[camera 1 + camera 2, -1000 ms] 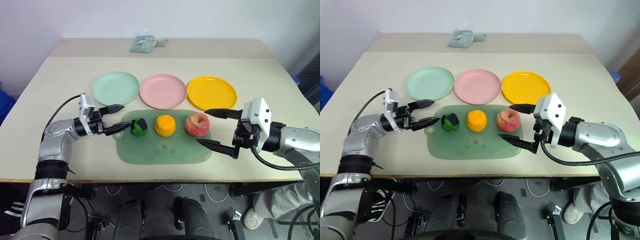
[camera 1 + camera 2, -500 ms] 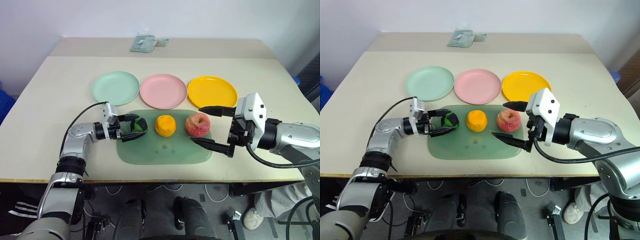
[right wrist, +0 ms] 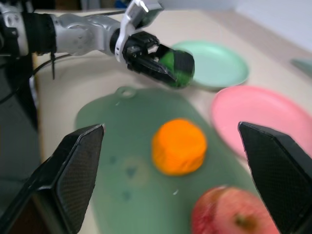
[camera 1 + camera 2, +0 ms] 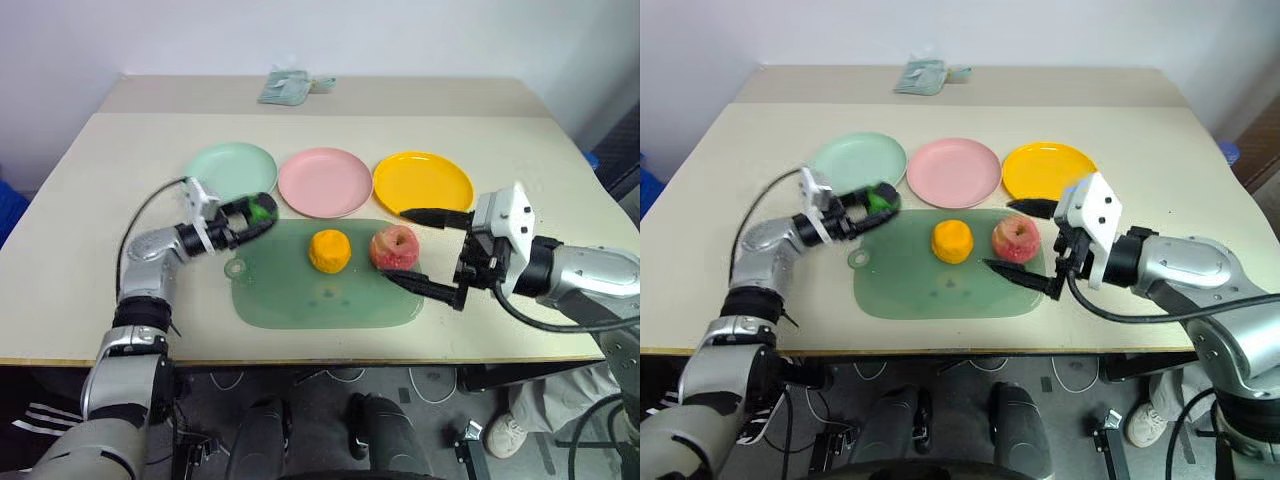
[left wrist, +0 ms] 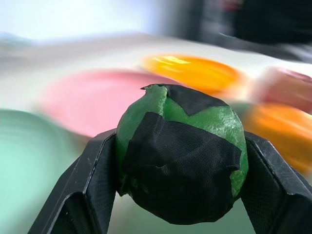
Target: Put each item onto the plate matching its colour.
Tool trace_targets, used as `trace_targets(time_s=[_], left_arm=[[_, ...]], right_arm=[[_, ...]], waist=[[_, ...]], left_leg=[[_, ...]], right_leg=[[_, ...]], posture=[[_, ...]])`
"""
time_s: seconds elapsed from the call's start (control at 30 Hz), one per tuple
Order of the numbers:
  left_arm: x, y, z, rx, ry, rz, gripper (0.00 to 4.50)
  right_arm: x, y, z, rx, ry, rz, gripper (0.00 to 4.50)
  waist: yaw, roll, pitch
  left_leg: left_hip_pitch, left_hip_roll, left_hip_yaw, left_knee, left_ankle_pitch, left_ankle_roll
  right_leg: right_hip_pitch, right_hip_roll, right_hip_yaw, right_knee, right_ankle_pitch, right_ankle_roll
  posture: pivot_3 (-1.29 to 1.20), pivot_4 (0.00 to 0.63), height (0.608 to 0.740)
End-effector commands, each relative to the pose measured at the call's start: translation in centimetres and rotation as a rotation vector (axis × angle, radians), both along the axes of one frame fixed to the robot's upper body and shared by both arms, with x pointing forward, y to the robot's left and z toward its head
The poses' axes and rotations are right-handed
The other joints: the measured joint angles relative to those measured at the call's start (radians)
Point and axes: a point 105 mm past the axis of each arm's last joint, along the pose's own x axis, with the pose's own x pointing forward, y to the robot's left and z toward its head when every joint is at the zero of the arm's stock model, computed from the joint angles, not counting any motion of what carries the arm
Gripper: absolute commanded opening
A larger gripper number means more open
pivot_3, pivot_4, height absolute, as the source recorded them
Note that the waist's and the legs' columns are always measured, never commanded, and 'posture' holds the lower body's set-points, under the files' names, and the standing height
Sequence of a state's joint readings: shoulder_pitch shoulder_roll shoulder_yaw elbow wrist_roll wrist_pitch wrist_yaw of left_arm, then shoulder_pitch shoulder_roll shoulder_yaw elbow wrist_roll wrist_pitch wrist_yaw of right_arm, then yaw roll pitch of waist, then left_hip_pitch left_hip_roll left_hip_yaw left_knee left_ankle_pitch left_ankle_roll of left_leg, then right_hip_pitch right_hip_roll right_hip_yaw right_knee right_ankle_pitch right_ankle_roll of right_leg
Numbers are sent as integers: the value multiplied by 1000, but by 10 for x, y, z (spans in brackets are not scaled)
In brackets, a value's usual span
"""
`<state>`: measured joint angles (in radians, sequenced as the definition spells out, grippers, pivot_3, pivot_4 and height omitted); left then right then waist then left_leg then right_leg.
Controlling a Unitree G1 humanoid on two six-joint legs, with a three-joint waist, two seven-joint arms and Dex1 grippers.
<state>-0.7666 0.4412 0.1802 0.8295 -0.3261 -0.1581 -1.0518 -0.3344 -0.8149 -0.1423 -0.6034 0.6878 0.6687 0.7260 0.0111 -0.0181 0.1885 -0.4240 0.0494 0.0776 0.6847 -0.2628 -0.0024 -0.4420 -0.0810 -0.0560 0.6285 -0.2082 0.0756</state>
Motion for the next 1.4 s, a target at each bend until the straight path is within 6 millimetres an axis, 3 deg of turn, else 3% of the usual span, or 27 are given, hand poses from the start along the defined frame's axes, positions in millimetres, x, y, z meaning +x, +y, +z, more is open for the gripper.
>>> trace_targets(time_s=[0.03,0.13,0.33,0.43,0.57,0.73,0.87,0.93,1.03,1.27,1.4], left_arm=[[24,28,35,-77,-92,283,3337],[40,45,52,-112,-112,504,3337],[53,63,37,-138,-23,713,3337],[55,62,36,-153,-7,717,3337],[55,59,35,-95,-9,672,4439],[52,53,49,-89,-79,600,4439],[40,35,72,-112,-175,381,4439],[22,12,84,-138,-214,126,4439],[-12,-10,79,-68,-180,-206,4439],[-54,-12,58,-42,8,-461,4439],[-70,-9,52,-9,51,-512,4439]], right_arm=[[29,-7,17,60,-100,-138,4500],[46,5,10,93,-92,-179,4500],[61,19,7,163,-57,-228,4500],[60,21,7,161,-60,-223,4500],[59,16,8,152,-67,-234,4500],[59,15,9,152,-75,-237,4500],[55,17,11,158,-76,-212,4500],[49,21,10,140,-84,-167,4500],[38,34,18,181,-66,-83,4500],[38,36,6,86,-24,-74,4500],[29,35,3,54,14,-18,4500]], waist=[[2,0,0],[2,-1,0],[1,-1,0],[0,-1,0],[2,-1,0],[0,-1,0],[0,-1,0],[0,-1,0],[-4,-1,0],[-23,-1,0],[-21,-1,0]], left_leg=[[0,0,0,0,0,0],[-1,0,0,0,0,0],[-1,-1,1,-1,0,0],[-1,0,1,-1,0,0],[-2,-1,1,-1,0,0],[-1,-1,1,-1,0,0],[-2,0,1,-1,0,0],[-2,0,1,-1,0,0],[-2,0,2,-1,0,0],[-1,0,0,-1,0,0],[-1,0,0,-1,0,0]], right_leg=[[0,0,0,0,0,0],[0,0,0,0,1,2],[0,0,-1,0,2,3],[-1,0,-1,0,2,3],[0,0,-1,0,2,3],[-1,0,-1,0,2,3],[-1,0,-1,0,2,3],[-1,0,-1,0,2,3],[-1,0,-1,-1,2,3],[-1,0,0,1,1,2],[-1,0,0,0,1,2]], posture=[[0,150,740],[0,150,740],[0,150,740],[0,150,740],[0,150,740],[0,150,740],[0,150,740],[0,150,740],[0,150,740],[0,150,740],[0,150,740]])
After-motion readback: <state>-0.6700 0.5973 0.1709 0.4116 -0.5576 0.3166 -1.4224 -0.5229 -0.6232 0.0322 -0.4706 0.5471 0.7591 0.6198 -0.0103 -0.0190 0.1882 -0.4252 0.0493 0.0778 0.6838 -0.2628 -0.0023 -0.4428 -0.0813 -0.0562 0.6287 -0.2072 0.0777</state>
